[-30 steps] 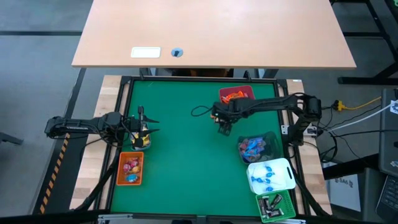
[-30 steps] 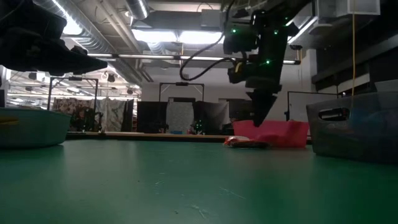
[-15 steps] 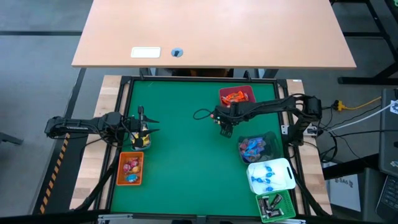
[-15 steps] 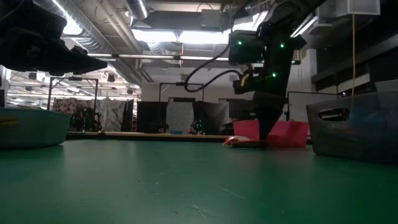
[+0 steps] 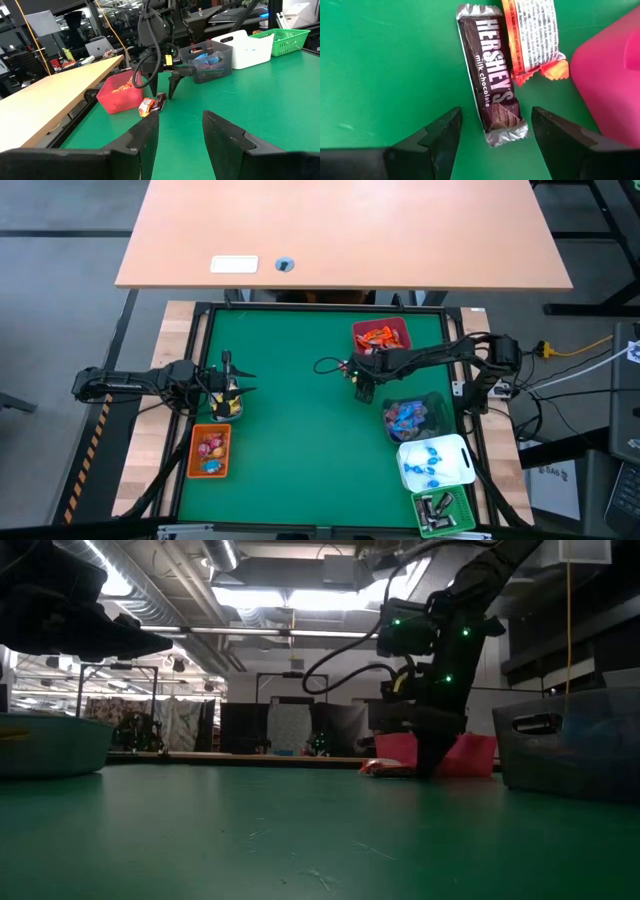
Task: Sort candy
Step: Put the brown chocolate bar into the green bin
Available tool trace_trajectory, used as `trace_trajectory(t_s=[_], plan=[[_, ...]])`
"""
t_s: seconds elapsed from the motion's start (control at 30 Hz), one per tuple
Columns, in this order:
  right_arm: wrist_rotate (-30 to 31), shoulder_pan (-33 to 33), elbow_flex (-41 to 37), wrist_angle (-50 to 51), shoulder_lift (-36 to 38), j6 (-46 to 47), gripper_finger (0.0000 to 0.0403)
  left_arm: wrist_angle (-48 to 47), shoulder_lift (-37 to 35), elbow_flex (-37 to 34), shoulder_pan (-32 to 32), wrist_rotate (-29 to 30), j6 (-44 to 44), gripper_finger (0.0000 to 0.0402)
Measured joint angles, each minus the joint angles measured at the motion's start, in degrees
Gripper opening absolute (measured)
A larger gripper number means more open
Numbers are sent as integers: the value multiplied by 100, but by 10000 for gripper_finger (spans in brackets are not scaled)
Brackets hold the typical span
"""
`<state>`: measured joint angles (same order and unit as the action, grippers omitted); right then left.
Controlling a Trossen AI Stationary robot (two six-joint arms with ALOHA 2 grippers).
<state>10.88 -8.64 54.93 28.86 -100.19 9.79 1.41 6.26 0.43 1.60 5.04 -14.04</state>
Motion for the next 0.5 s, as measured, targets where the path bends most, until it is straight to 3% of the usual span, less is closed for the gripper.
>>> trace_trajectory(t_s=[0.2,0.5], plan=[[-415,-13,-11,7,1,1,221,0,-2,0,0,0,-2,141],[-862,-7,-13,16,-10,-3,118,0,-2,0,0,0,-2,141]])
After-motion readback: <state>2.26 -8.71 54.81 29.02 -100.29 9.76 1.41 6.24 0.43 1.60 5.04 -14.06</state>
